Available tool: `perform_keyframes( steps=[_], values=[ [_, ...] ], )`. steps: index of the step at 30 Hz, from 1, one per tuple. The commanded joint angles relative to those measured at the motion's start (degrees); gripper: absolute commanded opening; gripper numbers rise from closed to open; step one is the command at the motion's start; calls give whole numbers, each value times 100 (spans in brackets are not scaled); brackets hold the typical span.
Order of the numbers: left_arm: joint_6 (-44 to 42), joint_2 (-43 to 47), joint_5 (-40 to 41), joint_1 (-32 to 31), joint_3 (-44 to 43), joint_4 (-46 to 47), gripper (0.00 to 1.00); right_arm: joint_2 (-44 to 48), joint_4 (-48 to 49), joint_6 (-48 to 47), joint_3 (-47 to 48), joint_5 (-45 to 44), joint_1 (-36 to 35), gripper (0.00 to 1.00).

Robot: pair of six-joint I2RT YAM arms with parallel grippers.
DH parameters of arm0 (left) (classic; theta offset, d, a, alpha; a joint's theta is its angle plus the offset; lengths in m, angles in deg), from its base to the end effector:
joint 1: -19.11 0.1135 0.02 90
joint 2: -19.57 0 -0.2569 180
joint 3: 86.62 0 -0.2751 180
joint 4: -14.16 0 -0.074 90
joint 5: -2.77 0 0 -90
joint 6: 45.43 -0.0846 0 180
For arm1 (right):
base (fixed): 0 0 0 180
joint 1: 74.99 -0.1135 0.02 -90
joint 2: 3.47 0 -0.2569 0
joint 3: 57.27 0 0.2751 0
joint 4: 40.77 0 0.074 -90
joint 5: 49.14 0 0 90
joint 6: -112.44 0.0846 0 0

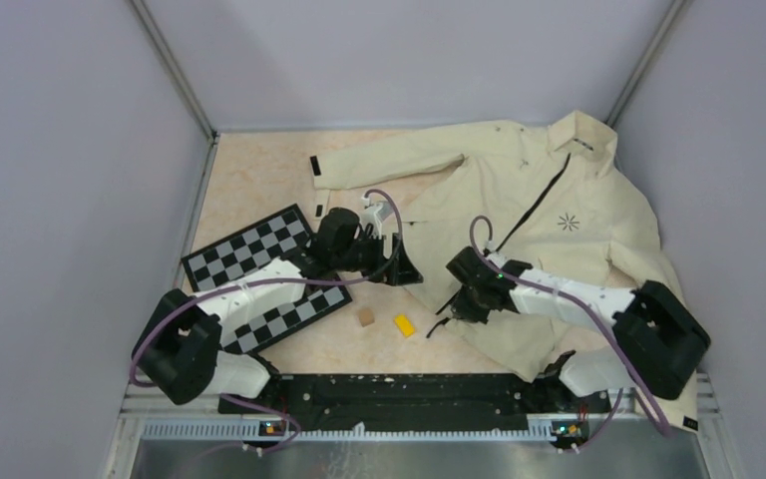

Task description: Zip up the jacket

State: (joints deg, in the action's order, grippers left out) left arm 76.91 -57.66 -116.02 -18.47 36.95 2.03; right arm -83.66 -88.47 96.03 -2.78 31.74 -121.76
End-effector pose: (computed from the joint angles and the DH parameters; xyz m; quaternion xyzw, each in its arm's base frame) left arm 0.2483 -0.2425 0.1858 0.1575 0.8446 -0.4441 0.2541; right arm 0.1941 0.1869 0.0964 0.2399 0.9568 0.0857 0.1398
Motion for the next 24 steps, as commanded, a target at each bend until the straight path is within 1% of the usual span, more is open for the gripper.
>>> perform_keyframes(
  steps=[1, 3, 5, 7, 10, 12, 15, 18, 21, 24],
  values=[
    [696, -260, -811, -21, 167, 1070, 88, 1110, 1633, -1225, -784, 121, -66, 0],
    [1058, -438, -1097, -28, 267, 1575, 86, 1653, 2606, -1873, -1288, 340, -63, 0],
    [1378, -634, -1317, -61, 338, 2013, 82, 2107, 3250, -2417, -1664, 391, -62, 0],
    [1634, -838, -1519, -145, 364, 2459, 77, 2544, 3878, -3104, -1982, 489, -62, 0],
    [1917, -1163, -1662, -312, 383, 3007, 70, 2901, 4510, -3715, -2382, 706, -55, 0],
    [2161, -1431, -1787, -419, 429, 3459, 64, 3063, 4775, -3859, -2587, 779, -54, 0],
    [2608, -1728, -1970, -522, 626, 4378, 55, 3335, 5191, -3882, -2940, 871, -44, 0],
    [2871, -1858, -1969, -588, 825, 4943, 53, 3676, 5305, -3781, -3139, 815, -36, 0],
    [2687, -1801, -1774, -753, 923, 4915, 54, 4048, 5300, -3669, -3308, 655, -35, 0],
    [2375, -1813, -1504, -951, 858, 4475, 54, 4320, 5186, -3525, -3409, 608, 11, 0]
  ],
)
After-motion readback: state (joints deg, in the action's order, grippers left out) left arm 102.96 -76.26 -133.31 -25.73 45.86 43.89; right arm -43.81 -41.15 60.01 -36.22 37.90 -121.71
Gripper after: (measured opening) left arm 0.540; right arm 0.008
